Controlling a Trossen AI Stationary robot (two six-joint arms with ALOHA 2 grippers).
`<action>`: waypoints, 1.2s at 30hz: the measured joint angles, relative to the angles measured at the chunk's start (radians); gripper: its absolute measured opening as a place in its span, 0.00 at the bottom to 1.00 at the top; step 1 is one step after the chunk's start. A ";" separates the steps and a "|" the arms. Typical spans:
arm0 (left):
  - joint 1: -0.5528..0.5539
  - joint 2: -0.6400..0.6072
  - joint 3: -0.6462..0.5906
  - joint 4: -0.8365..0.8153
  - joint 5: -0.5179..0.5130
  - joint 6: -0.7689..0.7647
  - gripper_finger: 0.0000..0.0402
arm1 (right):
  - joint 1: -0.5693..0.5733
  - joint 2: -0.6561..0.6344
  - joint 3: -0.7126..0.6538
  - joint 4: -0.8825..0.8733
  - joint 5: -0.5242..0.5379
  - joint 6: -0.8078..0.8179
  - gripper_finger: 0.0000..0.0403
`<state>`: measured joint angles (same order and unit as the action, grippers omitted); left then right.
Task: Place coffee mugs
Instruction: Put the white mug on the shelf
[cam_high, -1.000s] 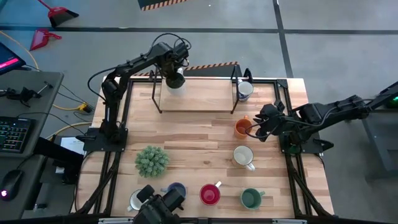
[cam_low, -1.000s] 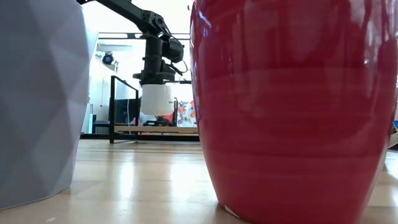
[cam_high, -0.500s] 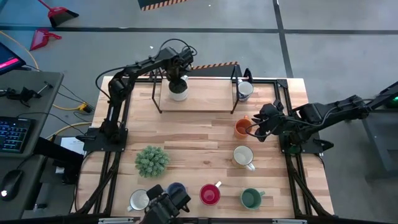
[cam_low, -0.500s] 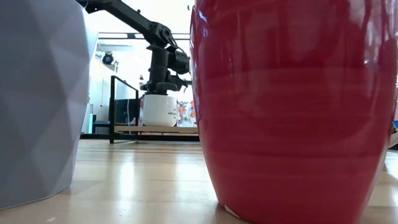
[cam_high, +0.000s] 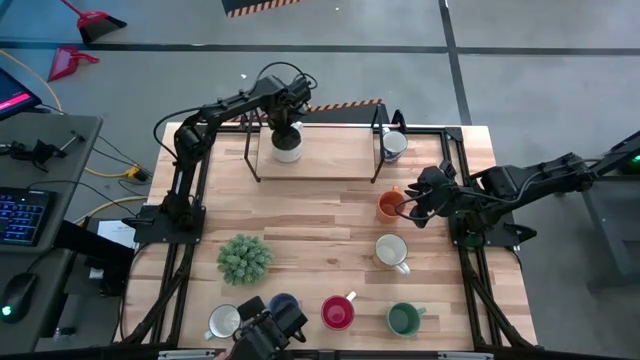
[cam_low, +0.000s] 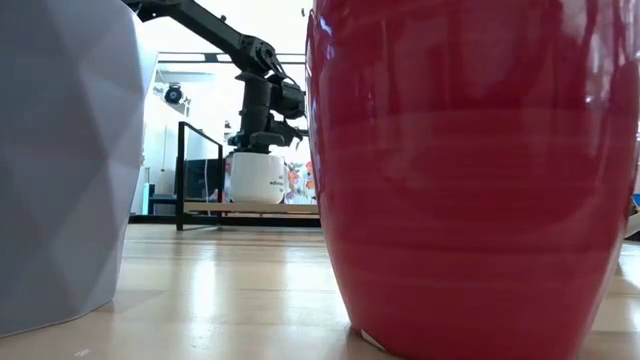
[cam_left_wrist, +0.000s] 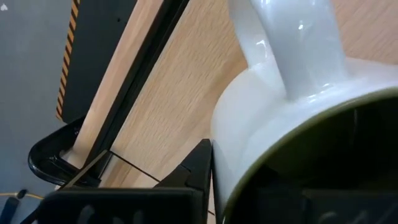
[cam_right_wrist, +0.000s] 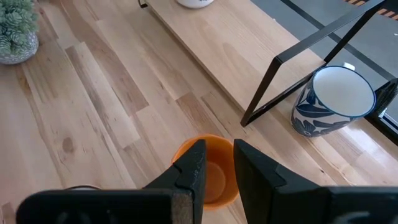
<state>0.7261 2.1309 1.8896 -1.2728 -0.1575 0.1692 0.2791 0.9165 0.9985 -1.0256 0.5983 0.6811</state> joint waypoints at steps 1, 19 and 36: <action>0.000 0.000 0.000 0.000 -0.001 0.000 0.09 | 0.000 0.000 0.000 0.000 0.000 0.000 0.17; 0.000 -0.003 0.000 0.006 0.023 0.008 0.20 | 0.000 0.000 0.000 0.000 0.000 0.000 0.17; -0.016 -0.004 0.249 -0.209 0.017 0.026 0.36 | 0.001 0.000 0.000 0.000 -0.005 -0.008 0.17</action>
<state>0.7105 2.1269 2.1388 -1.4815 -0.1402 0.1947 0.2798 0.9165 0.9985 -1.0261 0.5935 0.6728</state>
